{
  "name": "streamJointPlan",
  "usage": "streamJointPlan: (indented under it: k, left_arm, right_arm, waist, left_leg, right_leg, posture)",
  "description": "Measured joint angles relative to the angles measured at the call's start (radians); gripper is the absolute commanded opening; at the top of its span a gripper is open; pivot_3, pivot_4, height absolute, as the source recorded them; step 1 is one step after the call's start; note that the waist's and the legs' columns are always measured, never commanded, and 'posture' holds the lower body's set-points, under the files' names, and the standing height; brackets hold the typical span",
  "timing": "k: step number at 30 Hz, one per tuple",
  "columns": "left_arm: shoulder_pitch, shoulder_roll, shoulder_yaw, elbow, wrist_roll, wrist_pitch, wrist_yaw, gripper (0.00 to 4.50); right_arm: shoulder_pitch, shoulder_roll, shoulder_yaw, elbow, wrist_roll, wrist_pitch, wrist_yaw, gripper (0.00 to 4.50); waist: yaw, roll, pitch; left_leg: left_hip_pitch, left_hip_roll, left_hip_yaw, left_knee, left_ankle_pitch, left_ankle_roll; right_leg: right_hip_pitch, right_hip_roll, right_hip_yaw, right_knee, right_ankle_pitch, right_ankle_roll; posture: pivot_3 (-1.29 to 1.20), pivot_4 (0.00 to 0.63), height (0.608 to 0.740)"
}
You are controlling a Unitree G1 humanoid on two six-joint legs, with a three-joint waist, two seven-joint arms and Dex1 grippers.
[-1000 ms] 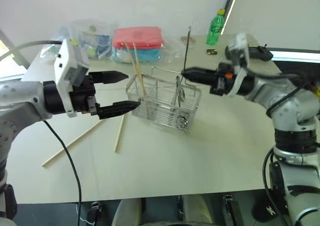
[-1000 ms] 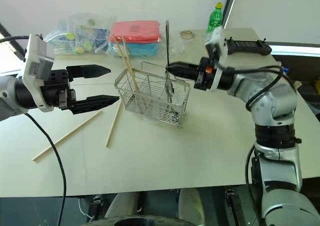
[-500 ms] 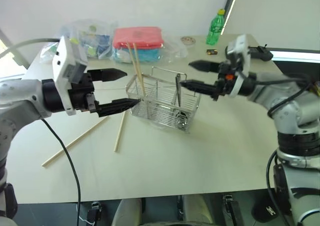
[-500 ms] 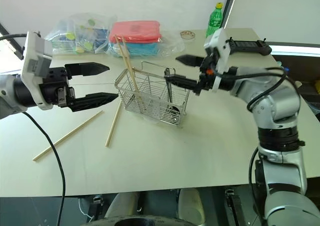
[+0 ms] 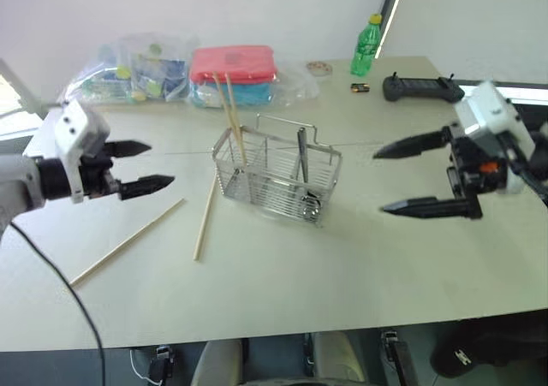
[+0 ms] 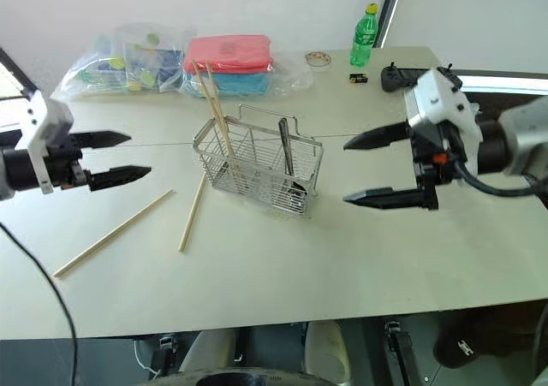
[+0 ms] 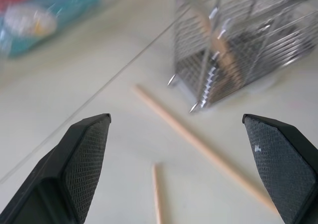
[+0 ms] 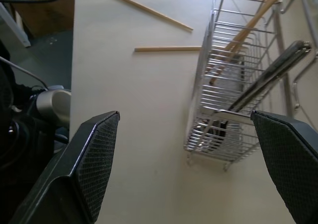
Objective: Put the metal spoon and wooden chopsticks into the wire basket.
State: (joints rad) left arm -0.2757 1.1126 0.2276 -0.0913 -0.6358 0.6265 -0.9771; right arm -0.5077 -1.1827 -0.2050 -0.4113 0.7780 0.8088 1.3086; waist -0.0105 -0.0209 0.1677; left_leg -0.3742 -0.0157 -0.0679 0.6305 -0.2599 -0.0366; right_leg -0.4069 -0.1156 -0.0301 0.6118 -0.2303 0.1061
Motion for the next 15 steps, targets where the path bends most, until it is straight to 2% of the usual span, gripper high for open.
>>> streamJointPlan:
  k: [3, 9, 15]
  left_arm:
    - [0.002, -0.037, -0.016, 0.066, 0.059, -0.05, -0.001, 4.5]
    - [-0.016, -0.142, -0.081, 0.167, 0.178, -0.136, 0.024, 4.5]
    - [-0.062, -0.221, -0.211, 0.258, 0.296, -0.219, 0.004, 4.5]
  right_arm:
    - [0.106, 0.019, -0.052, -0.055, 0.001, -0.012, -0.03, 4.34]
    - [0.376, 0.146, -0.143, -0.139, -0.015, -0.044, -0.149, 4.34]
    - [0.428, 0.166, -0.184, -0.165, -0.014, -0.044, -0.234, 4.34]
  waist:
    - [0.01, -0.001, -0.001]
    - [0.028, -0.002, -0.001]
    - [0.023, -0.003, -0.001]
  left_leg:
    - [-0.001, 0.001, 0.0, 0.0, 0.0, 0.0]
    - [-0.001, 0.0, 0.001, 0.001, 0.0, 0.0]
    - [0.0, 0.002, 0.001, 0.001, 0.0, 0.0]
  right_leg:
    - [0.0, -0.001, 0.0, -0.001, 0.0, 0.0]
    - [0.001, -0.001, 0.0, -0.002, 0.0, 0.0]
    - [0.001, -0.001, 0.0, -0.002, 0.001, -0.001]
  posture:
    - [0.0, 0.15, 0.692]
    - [0.0, 0.15, 0.692]
    - [0.0, 0.15, 0.692]
